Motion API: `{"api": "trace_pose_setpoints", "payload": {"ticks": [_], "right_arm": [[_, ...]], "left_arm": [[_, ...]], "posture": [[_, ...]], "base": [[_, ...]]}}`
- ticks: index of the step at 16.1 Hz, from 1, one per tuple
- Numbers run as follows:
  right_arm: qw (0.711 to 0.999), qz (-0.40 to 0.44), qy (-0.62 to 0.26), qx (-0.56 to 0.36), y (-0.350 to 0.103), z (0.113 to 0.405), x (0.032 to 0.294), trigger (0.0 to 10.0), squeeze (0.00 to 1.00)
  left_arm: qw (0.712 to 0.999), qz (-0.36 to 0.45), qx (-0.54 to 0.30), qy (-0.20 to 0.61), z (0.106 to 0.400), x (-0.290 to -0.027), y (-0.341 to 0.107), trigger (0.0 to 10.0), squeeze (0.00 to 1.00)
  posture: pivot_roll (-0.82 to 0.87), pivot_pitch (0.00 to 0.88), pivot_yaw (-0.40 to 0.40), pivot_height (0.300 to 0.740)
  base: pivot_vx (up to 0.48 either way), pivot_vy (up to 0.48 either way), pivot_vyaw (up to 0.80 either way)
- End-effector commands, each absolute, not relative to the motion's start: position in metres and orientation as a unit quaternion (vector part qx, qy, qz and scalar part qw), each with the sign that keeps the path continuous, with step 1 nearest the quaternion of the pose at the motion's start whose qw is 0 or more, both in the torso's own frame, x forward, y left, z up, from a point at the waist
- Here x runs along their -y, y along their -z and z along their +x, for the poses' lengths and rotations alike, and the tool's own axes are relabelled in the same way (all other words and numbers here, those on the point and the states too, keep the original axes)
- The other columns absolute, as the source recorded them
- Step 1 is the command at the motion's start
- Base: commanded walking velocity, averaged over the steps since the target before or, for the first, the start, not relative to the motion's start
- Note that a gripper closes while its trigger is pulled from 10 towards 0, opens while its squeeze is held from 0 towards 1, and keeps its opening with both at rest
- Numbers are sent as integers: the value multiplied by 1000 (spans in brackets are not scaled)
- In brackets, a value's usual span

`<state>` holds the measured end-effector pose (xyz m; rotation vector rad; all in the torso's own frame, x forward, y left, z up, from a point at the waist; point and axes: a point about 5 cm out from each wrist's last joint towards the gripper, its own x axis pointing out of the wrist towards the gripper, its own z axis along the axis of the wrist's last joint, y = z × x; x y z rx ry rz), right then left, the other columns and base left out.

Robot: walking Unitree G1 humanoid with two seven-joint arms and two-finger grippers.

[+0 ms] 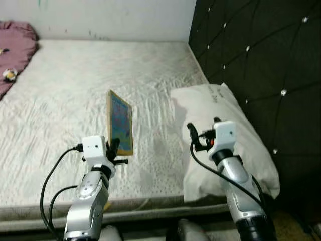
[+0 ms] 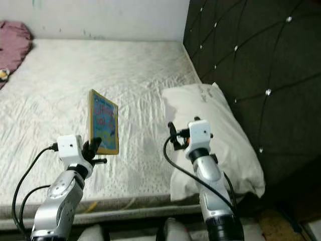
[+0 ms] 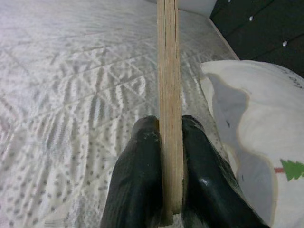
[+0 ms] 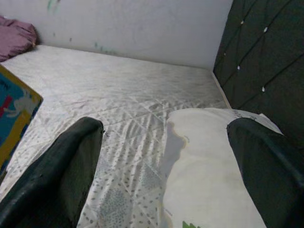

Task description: Clean up the room

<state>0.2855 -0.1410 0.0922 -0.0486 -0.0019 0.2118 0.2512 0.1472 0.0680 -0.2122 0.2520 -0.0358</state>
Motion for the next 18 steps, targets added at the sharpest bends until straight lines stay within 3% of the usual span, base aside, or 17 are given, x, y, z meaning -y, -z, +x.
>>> {"api": "trace_pose_setpoints", "payload": {"ticks": [1,18], "right_arm": [[994,-25,-108,0,-91,285,143,10000,0],[992,-39,-122,-5,-90,288,142,10000,0]], "left_arm": [[989,-101,-108,18,254,-147,-76,10000,0],[991,-106,-84,-26,259,-161,-81,10000,0]], "posture": [[-1,0,-48,649],[1,0,-59,649]], "base": [[0,0,0],[0,0,0]]}}
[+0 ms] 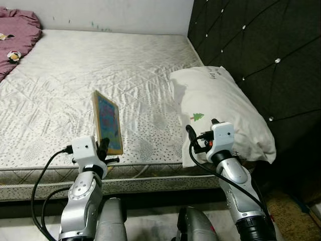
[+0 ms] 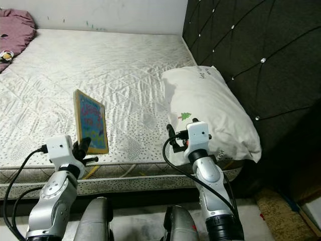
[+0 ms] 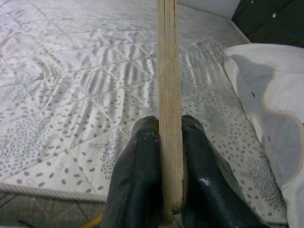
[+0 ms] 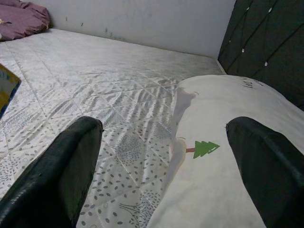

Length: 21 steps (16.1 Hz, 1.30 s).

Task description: Clean up the room

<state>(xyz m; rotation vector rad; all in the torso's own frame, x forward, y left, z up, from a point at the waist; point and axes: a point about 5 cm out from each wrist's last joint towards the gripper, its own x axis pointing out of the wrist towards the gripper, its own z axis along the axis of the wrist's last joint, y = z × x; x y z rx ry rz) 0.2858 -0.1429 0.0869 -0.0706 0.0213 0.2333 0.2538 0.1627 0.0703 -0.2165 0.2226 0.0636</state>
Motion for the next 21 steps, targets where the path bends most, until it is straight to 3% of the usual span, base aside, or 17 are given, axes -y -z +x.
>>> {"api": "trace_pose_setpoints", "payload": {"ticks": [1,6,21], "right_arm": [[992,-40,-122,-4,-91,287,143,10000,0],[991,-40,-127,-5,-91,287,141,10000,0],[991,-43,-129,-1,-92,289,140,10000,0]], "left_arm": [[990,-107,-84,-25,259,-160,-81,10000,0],[990,-102,-90,-23,259,-159,-78,10000,0],[991,-102,-86,-15,263,-157,-79,10000,0]], "posture": [[-5,0,-61,649],[-5,0,-63,649],[-7,0,-58,649]], "base": [[0,0,0],[0,0,0],[313,0,0]]}}
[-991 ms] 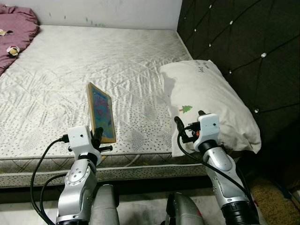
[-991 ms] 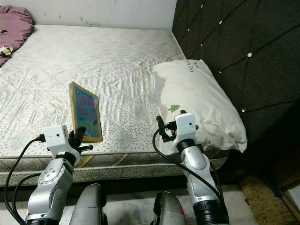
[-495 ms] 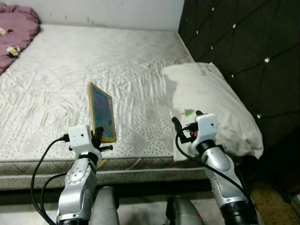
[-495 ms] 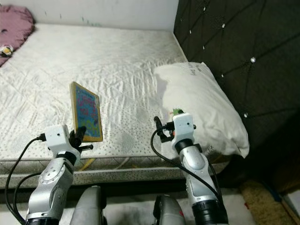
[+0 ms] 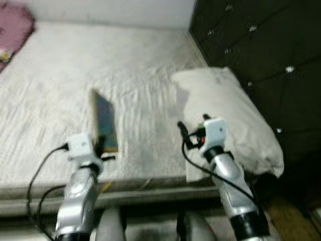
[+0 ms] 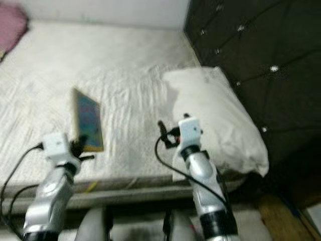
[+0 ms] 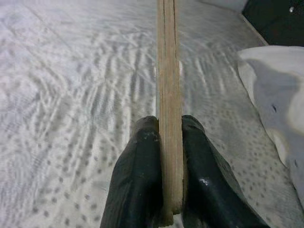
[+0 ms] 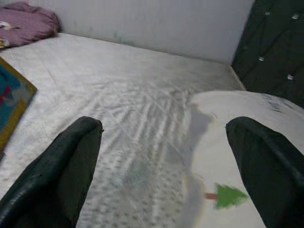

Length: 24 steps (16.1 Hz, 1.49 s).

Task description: Clean up the room

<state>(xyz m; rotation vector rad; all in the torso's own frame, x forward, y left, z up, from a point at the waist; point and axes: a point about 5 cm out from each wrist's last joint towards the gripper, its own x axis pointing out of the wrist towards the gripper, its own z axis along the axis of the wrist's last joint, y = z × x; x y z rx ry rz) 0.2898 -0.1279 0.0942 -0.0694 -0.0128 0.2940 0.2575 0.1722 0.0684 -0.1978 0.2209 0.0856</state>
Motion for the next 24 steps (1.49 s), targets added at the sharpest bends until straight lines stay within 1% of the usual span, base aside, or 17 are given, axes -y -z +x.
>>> {"api": "trace_pose_setpoints", "payload": {"ticks": [1,4,5,11,15,17,21,24], "right_arm": [[991,-43,-129,-1,-92,288,141,10000,0],[990,-41,-131,-2,-91,288,140,10000,0],[991,-41,-131,-2,-91,287,141,10000,0],[991,-40,-130,0,-92,287,140,10000,0],[990,-31,-136,8,-93,286,140,10000,0],[990,-32,-135,6,-92,286,140,10000,0],[990,-28,-137,6,-93,285,140,10000,0],[990,-29,-139,5,-93,285,140,10000,0]], "left_arm": [[991,-104,-86,-14,263,-156,-79,10000,0],[990,-116,-78,-14,263,-155,-80,10000,0],[989,-131,-70,-3,264,-152,-84,10000,0],[987,-130,-91,1,264,-149,-79,10000,0],[979,-168,-116,-13,264,-149,-74,10000,0],[979,-169,-116,-15,264,-150,-74,10000,0],[975,-186,-120,-33,265,-159,-74,10000,0],[974,-191,-117,-35,266,-159,-75,10000,0]], "posture": [[-9,0,-60,649],[-11,0,-59,649],[-9,0,-59,649],[-10,0,-56,649],[-12,0,-53,604],[-11,0,-54,584],[-10,0,-55,579],[-13,0,-57,579]], "base": [[304,0,0],[374,0,0],[0,0,0],[0,0,0],[0,0,0],[0,0,0],[0,0,0],[0,0,0]]}}
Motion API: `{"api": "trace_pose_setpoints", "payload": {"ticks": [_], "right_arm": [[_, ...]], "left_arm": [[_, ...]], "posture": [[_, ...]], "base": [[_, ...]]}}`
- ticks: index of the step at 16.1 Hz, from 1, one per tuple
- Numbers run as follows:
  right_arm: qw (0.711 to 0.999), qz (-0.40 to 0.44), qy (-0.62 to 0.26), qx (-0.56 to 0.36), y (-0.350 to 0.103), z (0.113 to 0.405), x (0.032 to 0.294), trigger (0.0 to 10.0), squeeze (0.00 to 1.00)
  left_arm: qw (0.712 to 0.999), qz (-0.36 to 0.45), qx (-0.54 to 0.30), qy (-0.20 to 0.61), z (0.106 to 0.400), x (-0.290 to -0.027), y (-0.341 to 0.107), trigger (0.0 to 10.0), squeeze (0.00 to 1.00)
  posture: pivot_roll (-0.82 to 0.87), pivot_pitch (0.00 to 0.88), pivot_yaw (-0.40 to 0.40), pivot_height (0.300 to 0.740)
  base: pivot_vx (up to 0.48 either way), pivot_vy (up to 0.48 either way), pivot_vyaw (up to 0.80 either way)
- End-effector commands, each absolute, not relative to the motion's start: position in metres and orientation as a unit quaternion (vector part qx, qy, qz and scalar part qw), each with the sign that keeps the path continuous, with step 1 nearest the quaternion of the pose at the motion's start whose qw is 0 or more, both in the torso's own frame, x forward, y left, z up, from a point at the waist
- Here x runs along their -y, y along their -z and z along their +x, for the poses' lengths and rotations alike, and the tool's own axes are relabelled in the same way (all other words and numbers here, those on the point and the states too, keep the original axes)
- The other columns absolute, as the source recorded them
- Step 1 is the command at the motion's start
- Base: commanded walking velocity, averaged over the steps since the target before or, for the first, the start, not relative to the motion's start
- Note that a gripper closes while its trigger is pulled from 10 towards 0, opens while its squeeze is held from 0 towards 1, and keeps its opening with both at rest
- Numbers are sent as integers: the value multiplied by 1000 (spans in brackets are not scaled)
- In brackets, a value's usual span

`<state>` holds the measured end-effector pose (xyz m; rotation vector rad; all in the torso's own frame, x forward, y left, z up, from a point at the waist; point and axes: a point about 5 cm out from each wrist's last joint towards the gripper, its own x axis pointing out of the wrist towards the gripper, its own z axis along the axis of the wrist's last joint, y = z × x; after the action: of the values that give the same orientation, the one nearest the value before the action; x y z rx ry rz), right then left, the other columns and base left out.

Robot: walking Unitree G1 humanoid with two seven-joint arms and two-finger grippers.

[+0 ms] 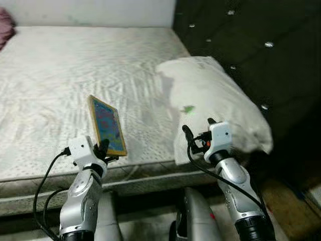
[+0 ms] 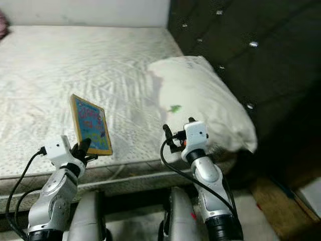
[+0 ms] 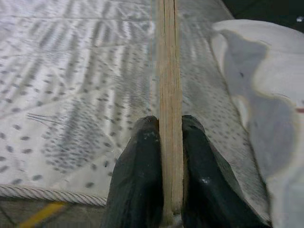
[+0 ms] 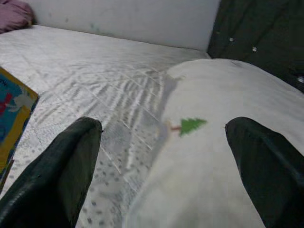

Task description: Clean up the room

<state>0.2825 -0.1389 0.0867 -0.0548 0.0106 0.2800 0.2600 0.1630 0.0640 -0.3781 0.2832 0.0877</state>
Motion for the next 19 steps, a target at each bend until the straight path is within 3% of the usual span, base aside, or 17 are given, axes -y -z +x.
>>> {"api": "trace_pose_setpoints", "payload": {"ticks": [1,15,19], "right_arm": [[990,-29,-139,5,-93,285,140,10000,0],[990,-32,-140,6,-94,285,140,10000,0],[990,-33,-140,7,-94,285,140,10000,0]], "left_arm": [[974,-191,-117,-34,266,-159,-75,10000,0],[975,-191,-108,-28,266,-159,-76,10000,0],[978,-180,-103,-31,266,-160,-76,10000,0]], "posture": [[-12,0,-60,579],[-16,0,-60,579],[-16,0,-58,579]], "base": [[0,0,0],[0,0,0],[260,0,0]]}}
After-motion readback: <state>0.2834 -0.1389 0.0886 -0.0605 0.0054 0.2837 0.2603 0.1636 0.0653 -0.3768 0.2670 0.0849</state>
